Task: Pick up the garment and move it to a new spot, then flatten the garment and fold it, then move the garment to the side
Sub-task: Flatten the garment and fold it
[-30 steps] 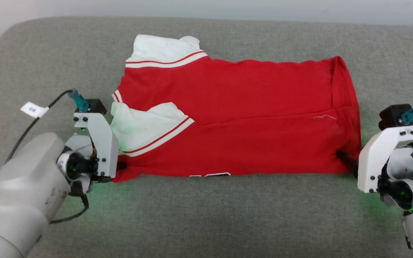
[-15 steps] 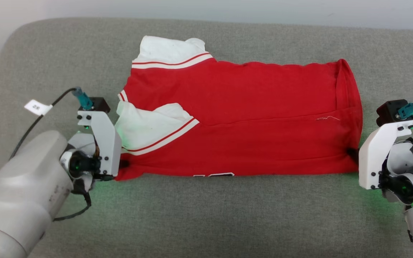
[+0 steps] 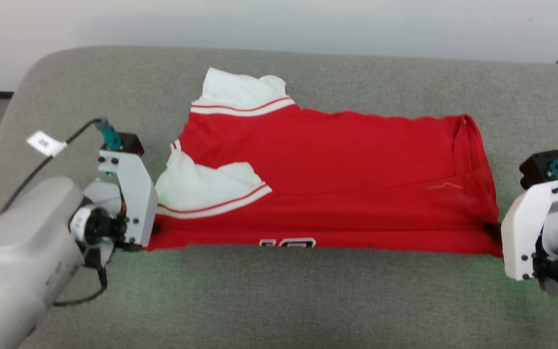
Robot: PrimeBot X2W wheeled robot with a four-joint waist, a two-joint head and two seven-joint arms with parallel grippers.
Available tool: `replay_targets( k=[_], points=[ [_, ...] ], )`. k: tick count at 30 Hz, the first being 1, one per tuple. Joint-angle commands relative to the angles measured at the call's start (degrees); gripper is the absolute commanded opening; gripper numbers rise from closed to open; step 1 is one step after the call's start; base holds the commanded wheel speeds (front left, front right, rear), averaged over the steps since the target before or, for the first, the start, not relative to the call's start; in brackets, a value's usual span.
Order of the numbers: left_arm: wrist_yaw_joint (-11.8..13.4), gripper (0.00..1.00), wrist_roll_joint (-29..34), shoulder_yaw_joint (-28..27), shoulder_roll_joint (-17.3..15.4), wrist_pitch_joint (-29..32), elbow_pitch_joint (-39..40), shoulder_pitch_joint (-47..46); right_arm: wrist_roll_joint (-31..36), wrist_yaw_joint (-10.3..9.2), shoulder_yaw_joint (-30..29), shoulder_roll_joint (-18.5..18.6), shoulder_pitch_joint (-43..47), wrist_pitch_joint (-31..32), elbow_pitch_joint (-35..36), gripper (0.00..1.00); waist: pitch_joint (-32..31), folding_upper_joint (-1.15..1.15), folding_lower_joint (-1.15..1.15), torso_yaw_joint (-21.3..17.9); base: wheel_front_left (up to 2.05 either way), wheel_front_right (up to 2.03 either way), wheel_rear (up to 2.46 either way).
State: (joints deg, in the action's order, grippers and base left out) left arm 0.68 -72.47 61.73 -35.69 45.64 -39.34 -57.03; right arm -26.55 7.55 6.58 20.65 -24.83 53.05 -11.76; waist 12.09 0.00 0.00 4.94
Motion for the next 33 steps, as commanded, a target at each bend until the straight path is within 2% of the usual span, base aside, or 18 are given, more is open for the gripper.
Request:
replay_targets(
  k=[1,8,14,15,16,17,18,19,28,33],
  points=[
    [1.17,0.0,0.27,0.4,-1.31,0.63,1.81,1.43,-0.24,-0.13,-0.57,0.87,1.53,0.77,1.52,0.0,-0.51,0.0,0.0,0.05,0.0,0.0,0.0],
    [5.99,0.0,0.32,1.94,-4.62,1.91,12.28,6.32,-0.82,-0.13,-2.16,0.64,6.9,2.8,6.22,0.0,-0.79,0.0,0.0,-0.19,0.0,0.0,0.0],
    [8.78,0.0,0.02,2.65,-5.7,1.65,16.14,9.66,-0.04,-0.12,-2.35,-0.6,9.28,2.61,6.68,0.0,-0.2,0.0,0.0,-0.6,0.0,0.0,0.0],
    [9.01,0.04,0.17,2.69,-5.85,1.48,16.44,9.82,-0.03,-0.12,-2.28,-0.77,9.27,2.55,6.62,0.0,-0.09,0.0,0.0,-0.69,0.0,0.0,0.0],
    [9.27,0.26,0.29,2.63,-5.99,1.29,16.72,9.97,0.1,-0.12,-2.04,-0.82,9.1,2.21,6.82,0.0,0.01,0.0,0.0,-0.78,0.0,0.0,0.0],
    [9.46,0.46,0.28,2.54,-6.15,1.25,17.07,10.01,0.15,-0.12,-1.91,-0.84,8.93,1.9,6.97,0.64,0.08,0.0,0.0,-0.86,0.0,0.0,0.0],
    [9.54,0.86,0.49,2.49,-6.41,1.29,17.43,9.75,0.09,-0.12,-1.82,-0.88,8.7,1.56,7.06,1.0,0.13,0.0,0.0,-0.95,0.0,0.0,0.0],
    [9.65,1.0,0.57,2.32,-6.77,1.26,17.78,9.35,0.01,-0.12,-1.76,-0.88,8.44,1.38,7.16,1.0,0.17,0.0,0.0,-1.05,0.0,0.0,0.0],
    [11.49,1.0,2.23,0.12,-11.99,2.63,23.49,4.04,-0.78,-0.11,-3.88,-0.86,7.41,-1.48,11.63,1.0,0.85,0.0,0.0,-2.51,0.0,0.0,0.0],
    [11.04,1.0,3.11,-2.48,-12.2,-0.15,24.31,0.63,0.29,-0.11,-5.47,-2.14,6.18,-6.66,14.94,1.0,2.08,0.0,0.0,-3.75,0.0,0.0,0.0]
  ],
)
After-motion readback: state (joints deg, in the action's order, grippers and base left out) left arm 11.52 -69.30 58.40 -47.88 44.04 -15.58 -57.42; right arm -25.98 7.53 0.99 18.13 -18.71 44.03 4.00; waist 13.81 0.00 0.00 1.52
